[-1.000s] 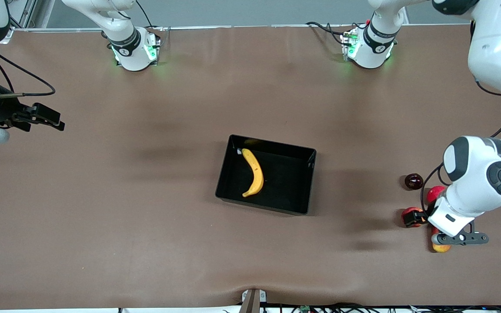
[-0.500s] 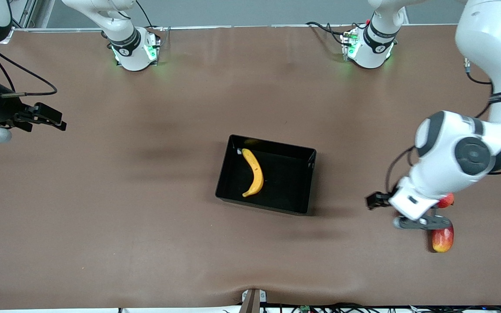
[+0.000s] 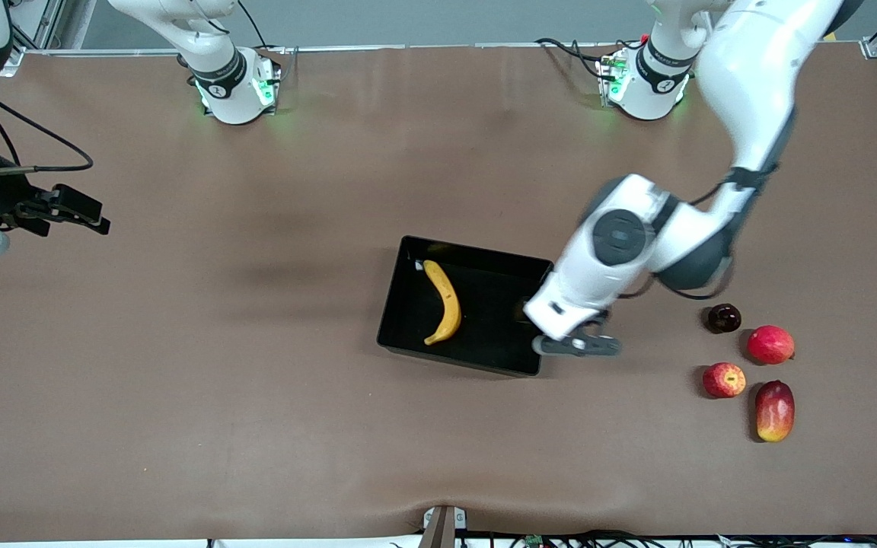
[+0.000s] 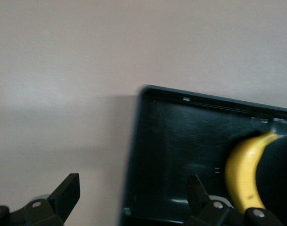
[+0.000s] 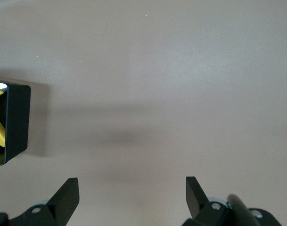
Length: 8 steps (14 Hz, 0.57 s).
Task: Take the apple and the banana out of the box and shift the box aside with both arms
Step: 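Move the left gripper back over the banana in the tray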
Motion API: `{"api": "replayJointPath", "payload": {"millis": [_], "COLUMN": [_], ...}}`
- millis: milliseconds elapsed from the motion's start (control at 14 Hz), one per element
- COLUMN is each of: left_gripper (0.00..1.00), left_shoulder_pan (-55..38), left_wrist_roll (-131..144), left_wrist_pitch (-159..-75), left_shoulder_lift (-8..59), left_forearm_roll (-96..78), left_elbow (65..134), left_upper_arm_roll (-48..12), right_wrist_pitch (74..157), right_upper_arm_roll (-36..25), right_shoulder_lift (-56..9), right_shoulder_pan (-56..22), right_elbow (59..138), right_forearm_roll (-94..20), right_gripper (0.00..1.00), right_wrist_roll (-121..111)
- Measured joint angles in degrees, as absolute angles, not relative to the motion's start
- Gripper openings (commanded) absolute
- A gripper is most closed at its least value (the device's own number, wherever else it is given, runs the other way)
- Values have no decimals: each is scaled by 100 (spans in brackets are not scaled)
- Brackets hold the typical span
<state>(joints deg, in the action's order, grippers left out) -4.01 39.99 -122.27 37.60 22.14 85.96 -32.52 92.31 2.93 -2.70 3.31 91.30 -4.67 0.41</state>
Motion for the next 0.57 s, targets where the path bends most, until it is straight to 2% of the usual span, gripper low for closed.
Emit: {"api": "replayJointPath", "payload": {"millis": [571], "left_gripper": [100], "left_shoulder_pan": [-1674], "left_wrist_roll": [4621], "left_wrist_pitch": [-13216], "left_shoulder_lift": [4492], "left_forearm_roll": [2299], "left_elbow": [8562], "left_upper_arm_roll": [-2921], "right_wrist_pitch": [9044], "right_upper_arm_roll": [302], "right_shoulder_lift": [-292], "right_shoulder_pan": [326], "right_elbow": [9104], "right_forearm_roll": [-468], "right_gripper": [100], "right_wrist_roll": [41]}}
